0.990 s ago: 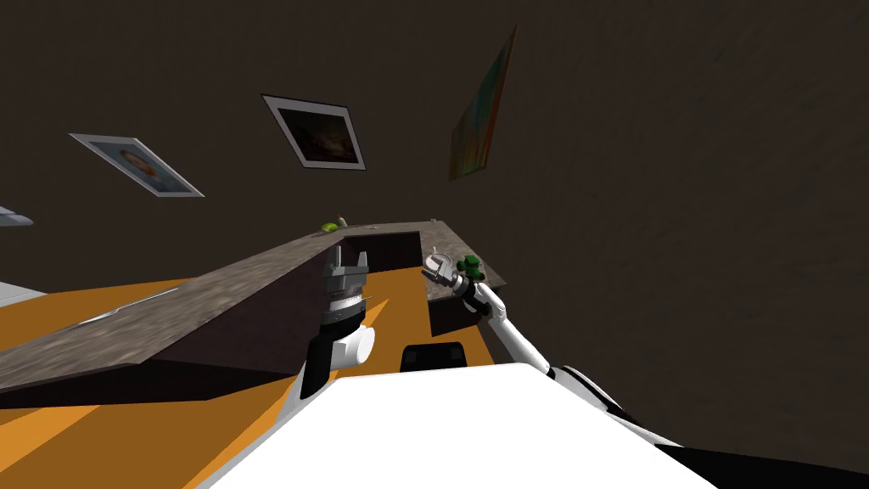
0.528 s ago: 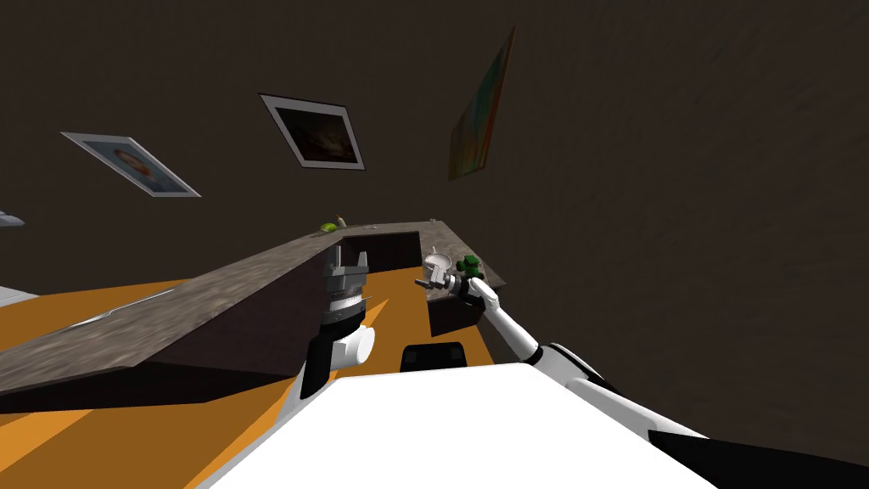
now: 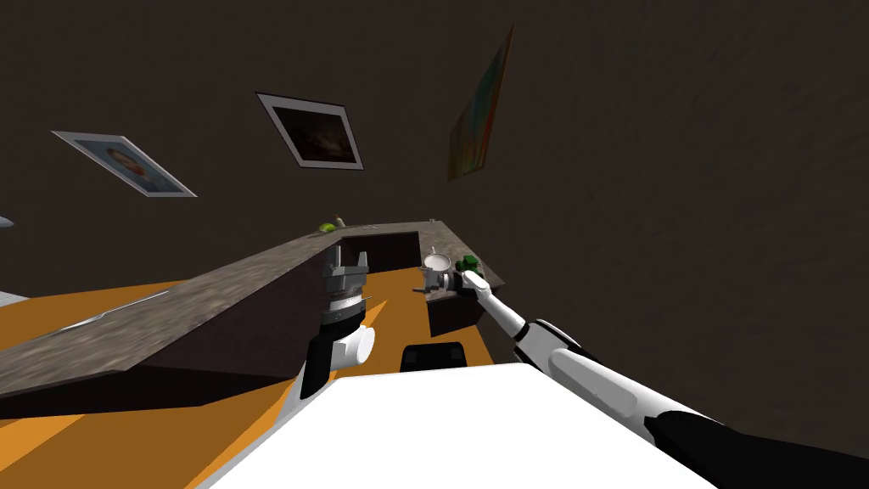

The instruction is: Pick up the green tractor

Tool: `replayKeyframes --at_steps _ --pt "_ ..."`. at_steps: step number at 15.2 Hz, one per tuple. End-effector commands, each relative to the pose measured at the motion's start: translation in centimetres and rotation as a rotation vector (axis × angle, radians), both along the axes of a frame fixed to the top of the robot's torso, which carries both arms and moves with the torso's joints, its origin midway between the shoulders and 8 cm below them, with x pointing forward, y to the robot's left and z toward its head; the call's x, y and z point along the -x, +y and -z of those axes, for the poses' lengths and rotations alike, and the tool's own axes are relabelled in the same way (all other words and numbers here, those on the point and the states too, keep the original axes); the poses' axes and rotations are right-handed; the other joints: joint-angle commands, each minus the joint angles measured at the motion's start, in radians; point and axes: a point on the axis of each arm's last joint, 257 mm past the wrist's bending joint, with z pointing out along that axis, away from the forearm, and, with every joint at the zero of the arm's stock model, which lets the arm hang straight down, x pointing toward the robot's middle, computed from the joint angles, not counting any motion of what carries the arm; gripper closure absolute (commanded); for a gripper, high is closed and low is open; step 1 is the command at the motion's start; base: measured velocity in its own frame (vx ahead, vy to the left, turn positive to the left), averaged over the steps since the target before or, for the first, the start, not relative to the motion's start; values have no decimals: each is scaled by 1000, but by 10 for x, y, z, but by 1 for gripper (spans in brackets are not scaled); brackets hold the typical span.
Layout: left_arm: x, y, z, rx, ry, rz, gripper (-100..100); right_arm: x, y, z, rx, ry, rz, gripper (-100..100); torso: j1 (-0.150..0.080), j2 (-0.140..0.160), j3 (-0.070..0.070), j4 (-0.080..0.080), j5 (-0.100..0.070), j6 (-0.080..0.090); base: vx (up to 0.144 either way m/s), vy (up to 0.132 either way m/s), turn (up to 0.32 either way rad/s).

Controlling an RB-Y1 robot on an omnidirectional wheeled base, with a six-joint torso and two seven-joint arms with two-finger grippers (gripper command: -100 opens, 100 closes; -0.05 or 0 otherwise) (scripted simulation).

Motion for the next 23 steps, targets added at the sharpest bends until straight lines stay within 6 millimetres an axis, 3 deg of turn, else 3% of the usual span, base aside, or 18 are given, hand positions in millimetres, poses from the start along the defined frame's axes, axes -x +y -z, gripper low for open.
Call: replayKeyframes --at_steps 1,3,4,6,7,10,11,14,15,17,20,22,23 --pt "0 0 0 0 0 0 0 4 2 22 96 -44 -54 -100 0 0 0 0 0 0 3 -6 -14" --pt "0 0 0 0 0 0 0 -5 2 26 131 -64 -50 -100 0 0 0 0 0 0 2 -3 -7" --pt "0 0 0 0 0 0 0 0 2 41 200 -99 -100 -100 0 0 0 0 0 0 4 -6 -13" --pt "0 0 0 0 0 0 0 -8 -1 47 236 -113 -94 -100 0 0 0 0 0 0 2 -3 -7" --pt "0 0 0 0 0 0 0 -3 -3 61 304 -149 -145 -100 0 0 0 0 0 0 4 -7 -14" --pt "0 0 0 0 0 0 0 -14 -7 67 341 -160 -136 -100 0 0 0 0 0 0 2 -4 -6" --pt "0 0 0 0 0 0 0 -12 -12 82 422 -200 -186 -100 0 0 0 0 0 0 2 -3 -13" --pt "0 0 0 0 0 0 0 -20 -16 85 446 -204 -176 -100 0 0 0 0 0 0 1 -2 -5" --pt "0 0 0 0 0 0 0 -20 -24 98 527 -248 -227 -100 0 0 0 0 0 0 2 -4 -16" --pt "0 0 0 0 0 0 0 -29 -29 101 551 -245 -214 -100 0 0 0 0 0 0 1 -2 -6" --pt "0 0 0 0 0 0 0 -37 -57 124 714 -299 -292 -100 0 0 0 0 0 0 4 -7 -14" --pt "0 0 0 0 0 0 0 -50 -64 125 757 -316 -282 -100 -1 0 0 0 0 0 4 -7 -10" --pt "0 0 0 0 0 0 0 -52 -79 133 826 -330 -318 -100 0 0 0 0 0 0 3 -5 -11"
